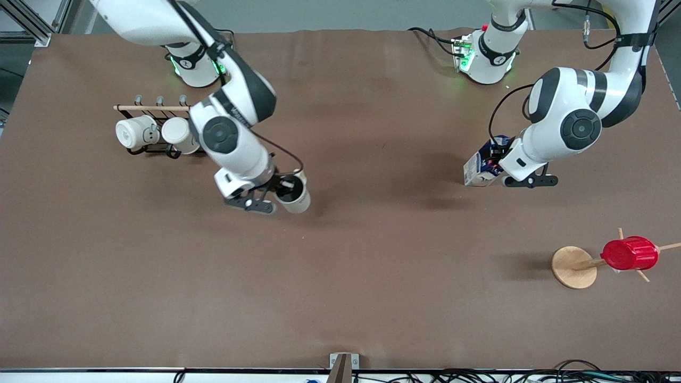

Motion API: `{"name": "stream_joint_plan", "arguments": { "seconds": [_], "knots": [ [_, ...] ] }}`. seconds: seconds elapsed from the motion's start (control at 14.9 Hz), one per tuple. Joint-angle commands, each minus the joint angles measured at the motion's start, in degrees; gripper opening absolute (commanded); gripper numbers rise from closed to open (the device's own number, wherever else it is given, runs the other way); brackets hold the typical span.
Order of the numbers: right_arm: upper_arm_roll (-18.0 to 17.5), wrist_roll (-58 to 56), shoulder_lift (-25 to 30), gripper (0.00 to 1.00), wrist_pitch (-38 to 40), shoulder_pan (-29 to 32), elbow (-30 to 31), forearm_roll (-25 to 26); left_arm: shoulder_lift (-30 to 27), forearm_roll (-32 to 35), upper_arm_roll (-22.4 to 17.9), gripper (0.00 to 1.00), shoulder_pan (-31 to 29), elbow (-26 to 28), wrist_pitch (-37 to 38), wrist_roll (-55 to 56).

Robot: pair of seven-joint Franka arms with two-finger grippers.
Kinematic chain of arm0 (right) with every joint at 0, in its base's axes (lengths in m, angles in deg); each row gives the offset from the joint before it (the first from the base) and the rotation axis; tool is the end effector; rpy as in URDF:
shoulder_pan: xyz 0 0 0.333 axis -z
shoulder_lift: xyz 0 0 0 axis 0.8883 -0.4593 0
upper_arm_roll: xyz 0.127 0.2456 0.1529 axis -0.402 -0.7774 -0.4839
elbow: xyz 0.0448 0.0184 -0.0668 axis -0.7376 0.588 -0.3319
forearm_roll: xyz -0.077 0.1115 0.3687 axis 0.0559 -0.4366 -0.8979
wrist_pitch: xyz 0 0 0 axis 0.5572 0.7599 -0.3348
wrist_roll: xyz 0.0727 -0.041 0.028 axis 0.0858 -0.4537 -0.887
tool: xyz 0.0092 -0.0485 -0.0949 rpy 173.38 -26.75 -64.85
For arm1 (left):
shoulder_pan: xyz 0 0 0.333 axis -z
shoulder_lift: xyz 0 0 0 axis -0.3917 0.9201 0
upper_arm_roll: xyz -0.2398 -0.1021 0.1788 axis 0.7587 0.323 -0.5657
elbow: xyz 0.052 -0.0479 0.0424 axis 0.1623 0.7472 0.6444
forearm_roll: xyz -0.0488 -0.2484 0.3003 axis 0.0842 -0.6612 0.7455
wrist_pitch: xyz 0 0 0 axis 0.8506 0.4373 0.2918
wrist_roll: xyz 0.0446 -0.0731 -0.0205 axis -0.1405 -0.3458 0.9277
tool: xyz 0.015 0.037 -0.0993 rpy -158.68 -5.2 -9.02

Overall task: Place cup and milk on table
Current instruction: 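Carry the mug and milk carton toward the table middle with both grippers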

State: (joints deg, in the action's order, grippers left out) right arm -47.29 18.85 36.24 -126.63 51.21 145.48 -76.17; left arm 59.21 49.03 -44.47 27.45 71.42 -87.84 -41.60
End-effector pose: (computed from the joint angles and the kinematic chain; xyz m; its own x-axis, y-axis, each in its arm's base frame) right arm 0.5338 0.3641 0.3232 0.9653 -0.2547 -0.0581 -0.2593 -0.9613 -0.0931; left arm 0.4905 -0.0984 0.3297 0.9540 0.0037 -0.2998 -0.0112 -0.9988 -0.0479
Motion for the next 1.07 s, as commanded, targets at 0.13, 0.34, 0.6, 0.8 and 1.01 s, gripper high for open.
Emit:
{"name": "stream_joint_plan", "arguments": {
  "seconds": [0.13, 0.34, 0.6, 0.8, 1.01],
  "knots": [
    [-0.5, 12.2, -6.5, 0.01, -6.6, -4.4, 0.3, 6.7, -1.6, 1.2, 0.5, 0.82, -0.3, 2.6, -0.2, -0.4],
    [-0.5, 13.5, -8.8, 0.02, -7.8, -5.9, 0.2, 8.2, -1.6, 1.2, 0.5, 0.41, -0.3, 2.4, -0.2, -0.5],
    [-0.5, 13.5, -9.9, 0.07, -7.8, -7.1, 0.3, 9.3, -1.6, 1.2, 0.5, 0.12, -0.4, 1.1, 0.1, -0.8],
    [-0.5, 13.3, -10.7, 0.18, -7.7, -8.1, 0.3, 9.7, -0.8, 1.1, 0.6, 0.11, -0.2, -4.9, 4.3, -0.4],
    [-0.6, 13.2, -10.5, 0.97, -7.0, -7.4, 0.1, 10.0, 2.1, 0.6, 1.2, 0.11, 0.4, -13.0, 7.3, 0.4]
  ]
}}
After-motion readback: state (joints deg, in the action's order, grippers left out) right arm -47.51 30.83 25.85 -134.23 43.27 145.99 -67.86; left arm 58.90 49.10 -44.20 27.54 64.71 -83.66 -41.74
